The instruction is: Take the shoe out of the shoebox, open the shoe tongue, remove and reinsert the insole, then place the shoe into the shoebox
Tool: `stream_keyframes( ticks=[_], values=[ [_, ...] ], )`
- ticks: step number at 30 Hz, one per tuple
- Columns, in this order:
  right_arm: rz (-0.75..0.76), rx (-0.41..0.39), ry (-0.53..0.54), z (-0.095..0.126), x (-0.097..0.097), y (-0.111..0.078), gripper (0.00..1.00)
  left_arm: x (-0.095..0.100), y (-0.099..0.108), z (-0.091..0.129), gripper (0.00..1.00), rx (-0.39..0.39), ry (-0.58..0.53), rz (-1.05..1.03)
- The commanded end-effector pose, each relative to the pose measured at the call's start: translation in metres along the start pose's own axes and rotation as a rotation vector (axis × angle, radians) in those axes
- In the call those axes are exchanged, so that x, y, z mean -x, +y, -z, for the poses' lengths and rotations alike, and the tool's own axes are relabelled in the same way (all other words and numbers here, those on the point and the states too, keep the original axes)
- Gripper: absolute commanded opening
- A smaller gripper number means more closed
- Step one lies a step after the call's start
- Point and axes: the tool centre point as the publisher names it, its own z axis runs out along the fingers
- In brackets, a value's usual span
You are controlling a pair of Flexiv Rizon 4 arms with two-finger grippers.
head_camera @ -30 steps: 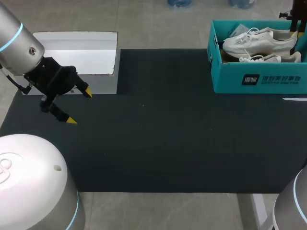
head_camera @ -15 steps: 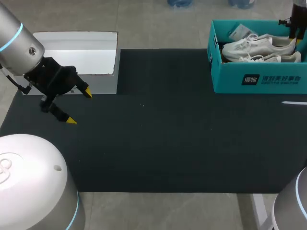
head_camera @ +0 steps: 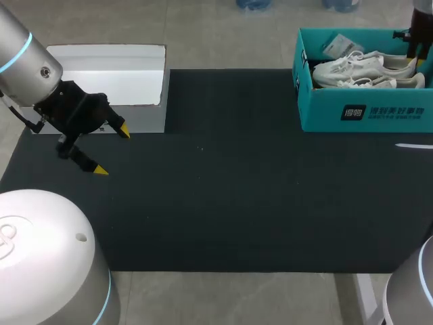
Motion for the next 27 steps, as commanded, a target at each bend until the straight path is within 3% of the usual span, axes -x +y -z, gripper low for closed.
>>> stream_keyframes(
  ticks=[1, 8, 10, 12, 13, 18, 21, 25, 27],
  values=[
    [0.000, -0.009, 0.001, -0.004, -0.002, 0.005, 0.00, 0.000, 0.000, 0.000, 1.00, 0.002, 0.001, 0.000],
    [0.002, -0.011, -0.001, -0.006, -0.002, 0.006, 0.00, 0.000, 0.000, 0.000, 1.00, 0.002, 0.001, 0.000],
    [0.004, -0.011, -0.002, -0.006, -0.002, 0.006, 0.25, 0.000, 0.000, 0.000, 1.00, 0.002, 0.001, 0.000],
    [0.004, -0.011, -0.002, -0.007, -0.002, 0.006, 0.42, 0.000, 0.000, 0.000, 1.00, 0.002, 0.001, 0.000],
    [0.004, -0.011, -0.002, -0.007, -0.002, 0.006, 0.46, 0.000, 0.000, 0.000, 1.00, 0.002, 0.001, 0.000],
    [0.004, 0.000, -0.002, 0.001, -0.001, 0.006, 0.50, 0.000, 0.000, 0.000, 1.00, 0.002, 0.001, 0.000],
    [0.007, 0.020, 0.000, 0.012, -0.001, 0.008, 0.63, 0.000, 0.000, 0.000, 1.00, 0.002, 0.001, 0.000],
    [0.008, 0.030, -0.001, 0.017, -0.001, 0.010, 0.59, 0.000, 0.000, 0.000, 1.00, 0.002, 0.001, 0.000],
    [0.007, 0.030, -0.003, 0.017, -0.001, 0.011, 0.63, 0.000, 0.000, 0.000, 1.00, 0.002, 0.001, 0.000]
  ],
)
